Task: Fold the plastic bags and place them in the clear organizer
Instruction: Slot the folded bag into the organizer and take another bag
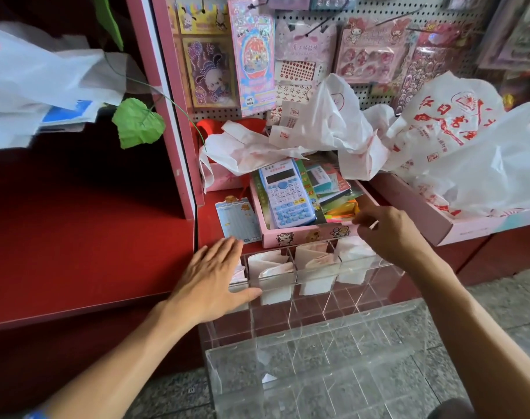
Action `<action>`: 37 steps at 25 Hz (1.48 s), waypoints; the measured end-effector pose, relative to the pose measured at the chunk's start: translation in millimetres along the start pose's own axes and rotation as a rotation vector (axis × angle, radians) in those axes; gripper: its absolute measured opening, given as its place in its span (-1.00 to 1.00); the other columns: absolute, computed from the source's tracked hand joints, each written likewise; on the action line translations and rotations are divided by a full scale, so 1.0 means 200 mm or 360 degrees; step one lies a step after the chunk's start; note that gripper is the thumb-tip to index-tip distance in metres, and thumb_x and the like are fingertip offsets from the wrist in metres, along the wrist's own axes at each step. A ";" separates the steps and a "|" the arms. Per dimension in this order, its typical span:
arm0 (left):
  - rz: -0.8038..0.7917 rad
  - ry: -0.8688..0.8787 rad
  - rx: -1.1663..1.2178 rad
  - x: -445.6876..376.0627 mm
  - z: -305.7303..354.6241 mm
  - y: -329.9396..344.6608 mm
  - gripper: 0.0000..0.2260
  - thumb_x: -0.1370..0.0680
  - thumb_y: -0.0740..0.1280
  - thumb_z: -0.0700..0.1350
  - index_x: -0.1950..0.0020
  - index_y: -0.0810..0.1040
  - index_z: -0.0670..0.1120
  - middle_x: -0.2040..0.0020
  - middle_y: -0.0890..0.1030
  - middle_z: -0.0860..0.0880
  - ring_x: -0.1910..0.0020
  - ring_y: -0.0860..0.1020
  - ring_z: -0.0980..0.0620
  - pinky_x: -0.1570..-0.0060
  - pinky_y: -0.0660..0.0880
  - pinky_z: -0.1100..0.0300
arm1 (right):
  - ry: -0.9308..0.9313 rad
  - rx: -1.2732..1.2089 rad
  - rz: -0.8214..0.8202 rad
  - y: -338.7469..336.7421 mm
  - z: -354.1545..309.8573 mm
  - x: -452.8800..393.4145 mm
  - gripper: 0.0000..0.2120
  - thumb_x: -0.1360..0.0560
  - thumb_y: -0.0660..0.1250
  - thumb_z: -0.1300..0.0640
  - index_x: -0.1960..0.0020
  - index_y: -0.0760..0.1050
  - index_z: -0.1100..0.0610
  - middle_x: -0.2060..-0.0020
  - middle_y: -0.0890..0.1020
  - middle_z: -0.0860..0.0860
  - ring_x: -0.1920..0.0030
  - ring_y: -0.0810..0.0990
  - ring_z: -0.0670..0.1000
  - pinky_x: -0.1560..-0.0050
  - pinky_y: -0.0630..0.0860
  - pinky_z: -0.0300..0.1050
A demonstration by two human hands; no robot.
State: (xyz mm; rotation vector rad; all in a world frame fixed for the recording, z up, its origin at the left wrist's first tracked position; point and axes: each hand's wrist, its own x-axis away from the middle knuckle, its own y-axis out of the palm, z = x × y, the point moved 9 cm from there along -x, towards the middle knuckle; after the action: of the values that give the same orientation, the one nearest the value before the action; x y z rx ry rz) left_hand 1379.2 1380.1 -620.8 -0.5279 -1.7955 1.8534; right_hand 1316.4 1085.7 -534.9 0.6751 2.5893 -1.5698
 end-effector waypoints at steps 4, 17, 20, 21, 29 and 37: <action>0.0055 0.0021 0.0305 0.02 -0.01 -0.04 0.00 -0.34 -0.19 0.60 -0.61 -0.22 0.02 -0.60 -0.21 0.07 -0.57 -0.20 0.15 -0.57 -0.16 0.05 | -0.0149 -0.0129 0.0245 0.03 -0.27 -0.08 -0.77 -0.47 0.36 0.29 -0.10 0.63 0.16 0.01 0.68 0.06 0.09 0.60 0.05 0.12 0.40 -0.18; -0.0011 -0.0170 0.0458 0.19 -0.32 -0.05 -0.24 -0.54 -0.10 0.41 -0.61 -0.22 0.04 -0.61 -0.20 0.09 -0.53 -0.22 0.25 -0.50 -0.25 0.25 | -0.0030 0.0238 0.0069 0.25 -0.41 -0.44 -0.40 -0.45 0.31 0.26 -0.46 0.38 -0.02 -0.60 -0.01 -0.07 -0.58 -0.06 0.12 -0.47 0.13 0.31; -0.0034 -0.0155 0.0573 0.20 -0.33 -0.05 -0.18 -0.48 -0.14 0.46 -0.61 -0.22 0.06 -0.61 -0.17 0.10 -0.50 -0.20 0.30 -0.49 -0.24 0.27 | -0.0100 0.0197 -0.0010 0.31 -0.45 -0.46 -0.33 -0.39 0.19 0.14 -0.52 0.28 0.04 -0.57 0.16 -0.03 -0.55 0.07 0.17 -0.49 0.13 0.27; -0.0041 -0.0149 0.0574 0.20 -0.34 -0.05 -0.18 -0.46 -0.16 0.47 -0.61 -0.23 0.07 -0.61 -0.18 0.10 -0.51 -0.20 0.29 -0.49 -0.23 0.27 | -0.0117 0.0168 0.0012 0.31 -0.47 -0.46 -0.32 -0.38 0.19 0.15 -0.52 0.27 0.08 -0.55 0.21 -0.01 -0.52 0.13 0.20 -0.49 0.15 0.26; -0.0048 -0.0145 0.0544 0.18 -0.34 -0.05 -0.16 -0.46 -0.17 0.48 -0.62 -0.19 0.06 -0.61 -0.15 0.10 -0.55 -0.16 0.23 -0.48 -0.21 0.25 | -0.0377 0.0072 0.0219 0.21 -0.69 -0.32 -0.56 -0.47 0.34 0.24 -0.34 0.48 0.24 -0.35 0.50 0.12 -0.35 0.37 0.25 -0.33 0.33 0.12; 0.0088 -0.0232 0.0893 0.14 -0.35 -0.09 -0.15 -0.48 -0.09 0.50 -0.63 -0.06 0.03 -0.61 0.05 0.07 -0.57 0.02 0.16 -0.53 -0.12 0.18 | -0.0638 0.0018 -0.0473 0.26 -0.96 0.03 -0.65 -0.55 0.34 0.01 -0.27 0.56 0.14 -0.29 0.55 -0.07 -0.27 0.48 0.04 -0.28 0.38 -0.13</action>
State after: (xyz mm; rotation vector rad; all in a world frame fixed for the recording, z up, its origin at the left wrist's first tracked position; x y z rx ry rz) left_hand 1399.8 1452.1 -603.8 -0.2355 -1.2571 2.3567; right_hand 1367.7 1271.8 -486.4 -0.0359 2.4524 -1.5907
